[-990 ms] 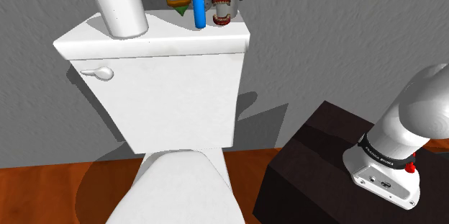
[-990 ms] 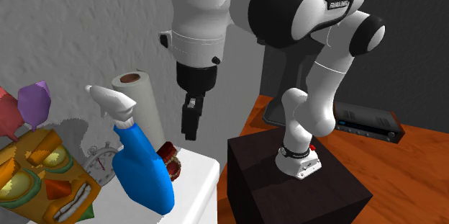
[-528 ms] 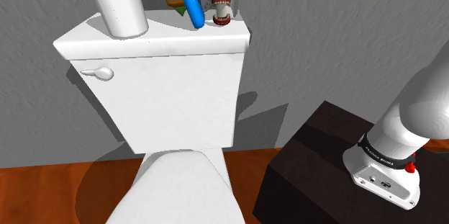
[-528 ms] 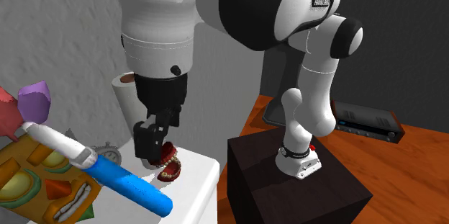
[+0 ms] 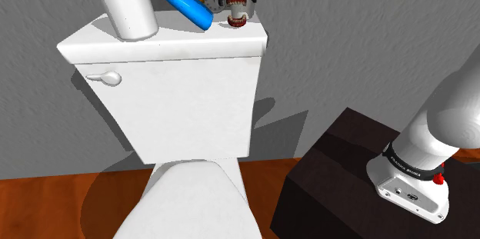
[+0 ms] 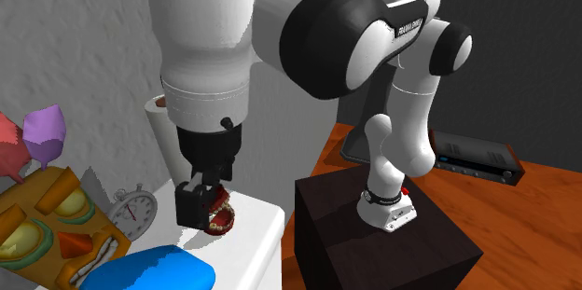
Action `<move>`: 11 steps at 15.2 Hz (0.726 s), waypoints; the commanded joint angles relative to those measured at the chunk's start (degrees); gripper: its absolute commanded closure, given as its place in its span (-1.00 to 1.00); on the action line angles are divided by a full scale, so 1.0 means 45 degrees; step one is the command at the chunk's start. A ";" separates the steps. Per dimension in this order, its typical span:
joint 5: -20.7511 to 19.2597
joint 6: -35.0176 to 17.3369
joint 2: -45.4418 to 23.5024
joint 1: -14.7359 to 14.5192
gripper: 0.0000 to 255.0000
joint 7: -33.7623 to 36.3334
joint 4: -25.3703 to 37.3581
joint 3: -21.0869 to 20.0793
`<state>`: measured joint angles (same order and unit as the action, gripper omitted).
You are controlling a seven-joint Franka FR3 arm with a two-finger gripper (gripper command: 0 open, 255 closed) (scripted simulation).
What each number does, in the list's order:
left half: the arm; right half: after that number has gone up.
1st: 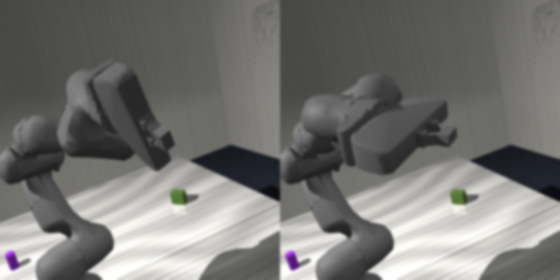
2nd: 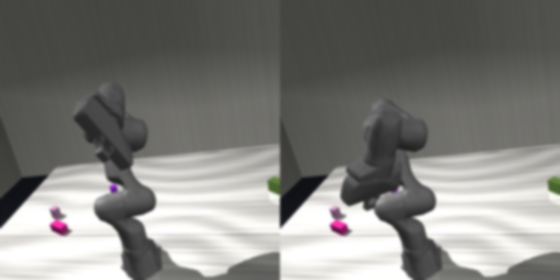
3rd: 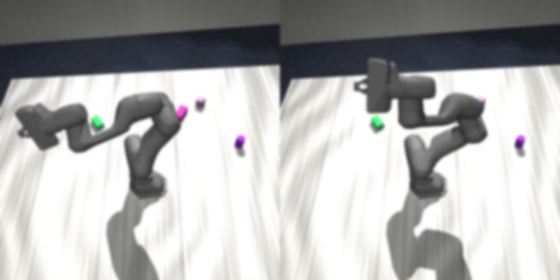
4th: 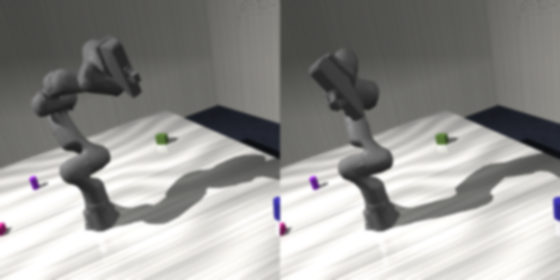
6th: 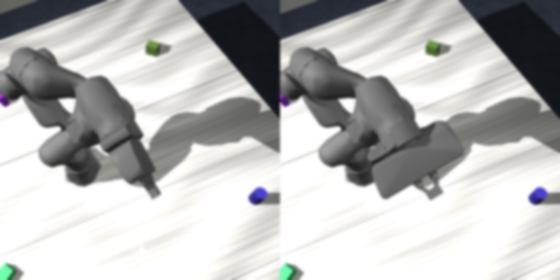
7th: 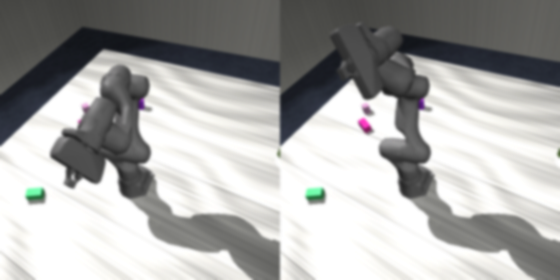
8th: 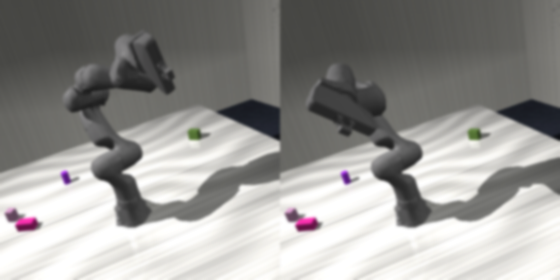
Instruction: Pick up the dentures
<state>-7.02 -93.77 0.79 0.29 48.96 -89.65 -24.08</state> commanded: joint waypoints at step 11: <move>-0.0005 0.0105 -0.0012 0.0002 1.00 -0.0014 0.0125 0.0001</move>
<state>-7.00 -93.72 0.86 0.29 48.95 -89.56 -24.08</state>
